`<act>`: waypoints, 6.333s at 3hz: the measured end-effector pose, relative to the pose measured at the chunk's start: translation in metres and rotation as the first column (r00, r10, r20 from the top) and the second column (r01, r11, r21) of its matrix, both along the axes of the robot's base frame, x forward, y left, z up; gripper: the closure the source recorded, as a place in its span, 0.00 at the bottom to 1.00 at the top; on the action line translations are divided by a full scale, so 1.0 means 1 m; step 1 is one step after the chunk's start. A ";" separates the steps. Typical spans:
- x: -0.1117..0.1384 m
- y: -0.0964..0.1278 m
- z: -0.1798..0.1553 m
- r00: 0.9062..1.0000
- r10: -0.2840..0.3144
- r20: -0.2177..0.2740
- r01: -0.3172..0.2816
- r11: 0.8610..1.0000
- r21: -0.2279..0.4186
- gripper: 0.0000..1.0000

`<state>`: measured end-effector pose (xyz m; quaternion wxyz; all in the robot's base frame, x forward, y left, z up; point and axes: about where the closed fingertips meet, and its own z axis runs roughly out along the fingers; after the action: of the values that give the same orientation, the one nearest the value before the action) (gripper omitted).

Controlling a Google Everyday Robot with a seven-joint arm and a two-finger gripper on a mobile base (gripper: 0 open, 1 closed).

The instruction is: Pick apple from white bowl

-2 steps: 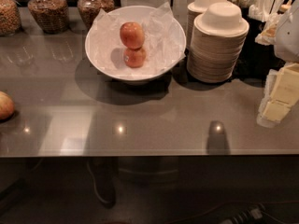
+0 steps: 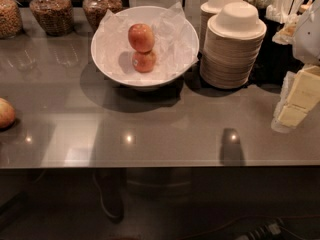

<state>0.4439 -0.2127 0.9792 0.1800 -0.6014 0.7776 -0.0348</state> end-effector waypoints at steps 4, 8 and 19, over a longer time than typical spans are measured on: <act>0.148 0.106 0.004 0.971 0.104 0.215 -0.164 0.946 0.278 0.00; 0.199 0.175 -0.004 0.945 0.112 0.306 -0.236 0.883 0.406 0.00; 0.296 0.257 -0.058 0.947 0.088 0.309 -0.244 0.823 0.514 0.83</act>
Offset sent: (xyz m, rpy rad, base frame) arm 0.1185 0.0773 -0.0042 0.3135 -0.2079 0.0896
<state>0.7394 0.0445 0.9210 0.4508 -0.5806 0.6670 0.1219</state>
